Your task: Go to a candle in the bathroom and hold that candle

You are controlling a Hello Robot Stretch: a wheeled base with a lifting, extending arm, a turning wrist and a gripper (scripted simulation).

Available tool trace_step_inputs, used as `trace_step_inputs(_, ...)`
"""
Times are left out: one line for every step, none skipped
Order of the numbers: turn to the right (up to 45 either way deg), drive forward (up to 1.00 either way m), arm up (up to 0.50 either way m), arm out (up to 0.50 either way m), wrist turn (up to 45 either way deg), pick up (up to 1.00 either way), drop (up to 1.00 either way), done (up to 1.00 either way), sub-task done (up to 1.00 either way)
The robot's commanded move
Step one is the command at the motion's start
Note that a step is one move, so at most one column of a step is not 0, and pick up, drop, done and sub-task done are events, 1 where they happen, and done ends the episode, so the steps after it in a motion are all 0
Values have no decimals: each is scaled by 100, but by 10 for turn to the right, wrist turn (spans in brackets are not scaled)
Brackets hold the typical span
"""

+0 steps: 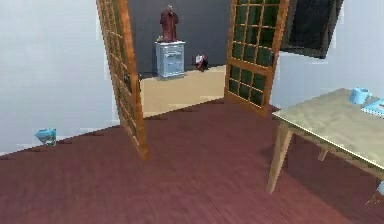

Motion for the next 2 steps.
trace_step_inputs(0,100,0,0,0,0,0,0,0)
trace_step_inputs(60,0,0,0,0,0,0,0,0)
